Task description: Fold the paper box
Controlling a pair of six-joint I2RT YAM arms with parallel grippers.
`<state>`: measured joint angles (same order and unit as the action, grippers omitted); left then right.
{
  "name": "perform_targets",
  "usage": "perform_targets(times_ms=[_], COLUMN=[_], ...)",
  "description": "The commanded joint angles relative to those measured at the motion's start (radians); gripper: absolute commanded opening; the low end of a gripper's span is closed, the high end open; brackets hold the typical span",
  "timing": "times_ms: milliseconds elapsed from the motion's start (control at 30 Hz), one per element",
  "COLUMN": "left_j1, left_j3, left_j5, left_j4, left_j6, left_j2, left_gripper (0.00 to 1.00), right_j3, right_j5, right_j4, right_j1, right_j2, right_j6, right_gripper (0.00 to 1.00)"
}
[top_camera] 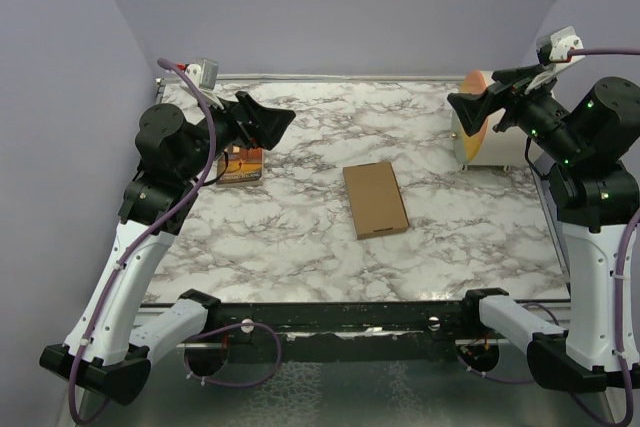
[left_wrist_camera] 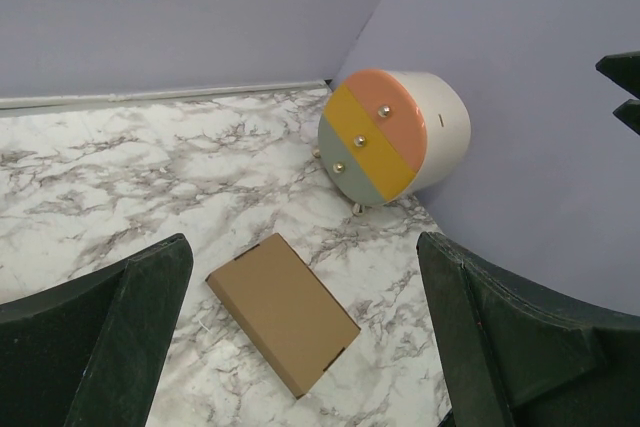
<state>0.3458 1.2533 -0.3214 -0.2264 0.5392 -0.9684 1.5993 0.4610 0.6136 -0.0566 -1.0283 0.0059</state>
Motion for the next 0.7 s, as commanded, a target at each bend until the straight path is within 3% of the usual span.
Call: perform_targets(times_ms=[0, 667], left_j1=[-0.005, -0.006], left_j3=[-0.004, -0.025], left_j5=[0.016, 0.009], left_j4=[0.0, 0.017], left_j6=[-0.007, 0.005], left_j2=[0.019, 0.014], left_gripper=[0.99, 0.99], right_j3=[-0.008, -0.022], right_j5=[0.007, 0.004], right_j4=[-0.014, -0.018], right_j1=[0.008, 0.008], right_j2=[0.013, 0.014], right_j6=[-0.003, -0.003], right_gripper=[1.0, 1.0])
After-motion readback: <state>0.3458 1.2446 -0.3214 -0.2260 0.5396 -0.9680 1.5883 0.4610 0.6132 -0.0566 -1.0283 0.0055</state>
